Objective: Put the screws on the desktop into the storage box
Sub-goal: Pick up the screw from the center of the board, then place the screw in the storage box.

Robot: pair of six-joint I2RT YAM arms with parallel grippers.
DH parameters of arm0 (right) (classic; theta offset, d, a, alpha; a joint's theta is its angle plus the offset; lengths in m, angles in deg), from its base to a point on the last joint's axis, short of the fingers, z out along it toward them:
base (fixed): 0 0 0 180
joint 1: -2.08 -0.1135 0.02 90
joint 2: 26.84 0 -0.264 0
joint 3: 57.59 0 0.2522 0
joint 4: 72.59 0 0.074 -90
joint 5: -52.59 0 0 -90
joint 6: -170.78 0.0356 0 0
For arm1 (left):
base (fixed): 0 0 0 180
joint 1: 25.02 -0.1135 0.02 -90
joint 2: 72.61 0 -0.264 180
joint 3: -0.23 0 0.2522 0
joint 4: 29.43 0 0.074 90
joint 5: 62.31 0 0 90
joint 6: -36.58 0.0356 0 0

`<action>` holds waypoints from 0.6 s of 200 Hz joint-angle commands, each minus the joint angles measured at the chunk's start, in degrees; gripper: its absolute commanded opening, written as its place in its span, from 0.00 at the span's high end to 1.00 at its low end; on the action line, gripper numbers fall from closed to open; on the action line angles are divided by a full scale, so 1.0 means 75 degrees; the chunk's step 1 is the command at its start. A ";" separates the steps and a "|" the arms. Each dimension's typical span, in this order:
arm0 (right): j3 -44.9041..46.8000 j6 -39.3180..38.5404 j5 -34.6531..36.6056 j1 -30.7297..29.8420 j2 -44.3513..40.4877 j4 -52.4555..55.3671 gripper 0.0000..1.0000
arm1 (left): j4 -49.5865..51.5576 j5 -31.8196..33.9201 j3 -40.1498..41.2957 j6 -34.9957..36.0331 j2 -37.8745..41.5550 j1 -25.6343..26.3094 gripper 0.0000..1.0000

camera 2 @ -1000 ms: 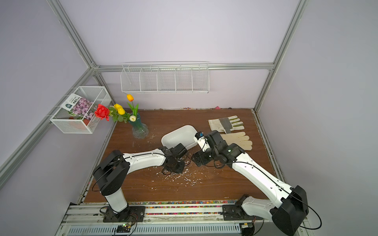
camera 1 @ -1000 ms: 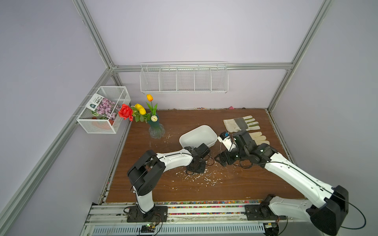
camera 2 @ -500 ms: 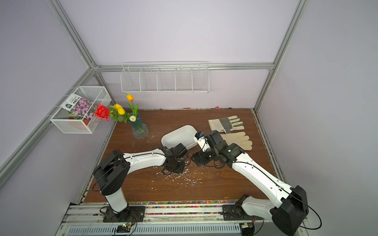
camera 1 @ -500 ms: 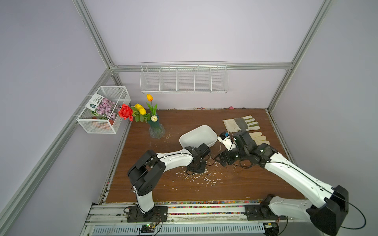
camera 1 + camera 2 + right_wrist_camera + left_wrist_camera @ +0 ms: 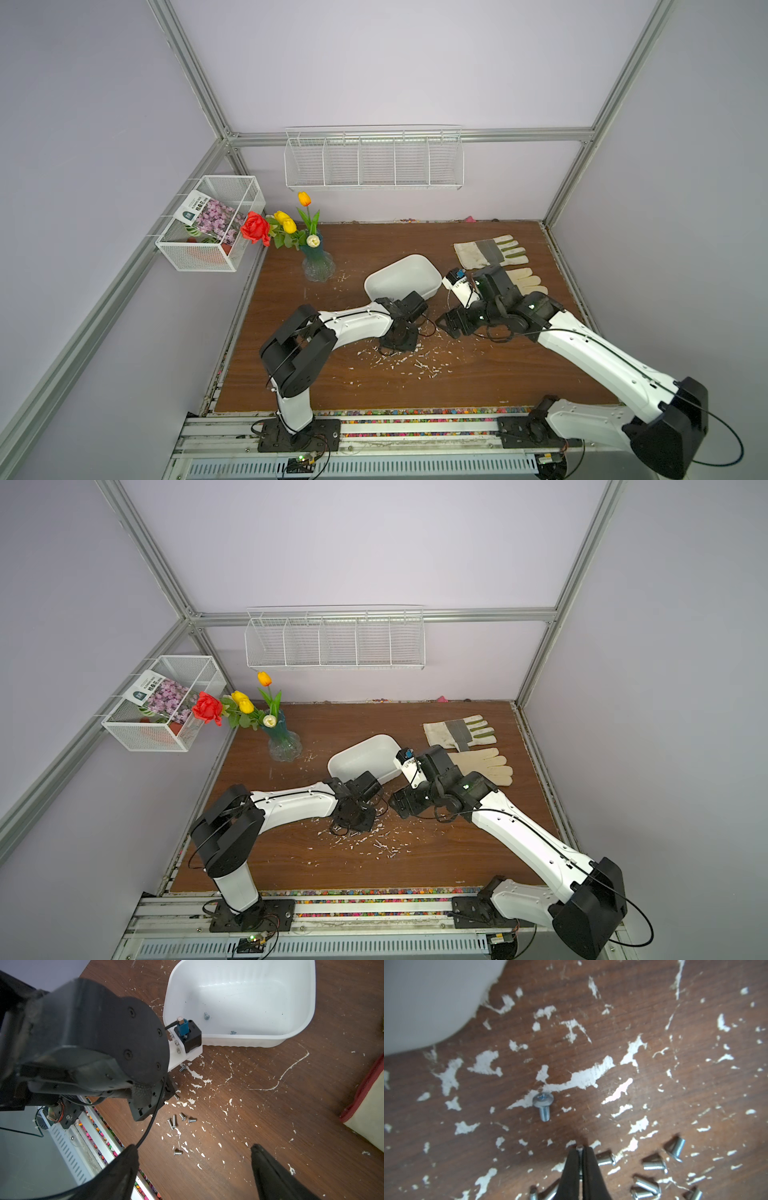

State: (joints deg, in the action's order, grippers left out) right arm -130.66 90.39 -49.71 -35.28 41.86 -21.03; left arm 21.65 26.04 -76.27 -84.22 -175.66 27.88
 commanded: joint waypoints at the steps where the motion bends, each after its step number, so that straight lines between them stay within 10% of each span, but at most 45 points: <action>1: 0.0139 0.0047 -0.0083 0.0004 -0.0126 -0.0112 0.13 | 0.0357 0.0190 -0.0251 0.0086 0.0108 0.0004 0.94; 120: 0.0132 0.0278 0.0624 0.0001 -0.0221 -0.0001 0.13 | 0.0845 0.0023 -0.1615 0.0851 0.1049 -0.1331 0.96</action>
State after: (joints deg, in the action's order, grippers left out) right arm -130.64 91.70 -45.99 -35.28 41.25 -20.98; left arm 26.72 24.49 -83.29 -80.88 -168.18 20.01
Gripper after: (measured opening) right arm 0.873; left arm 0.055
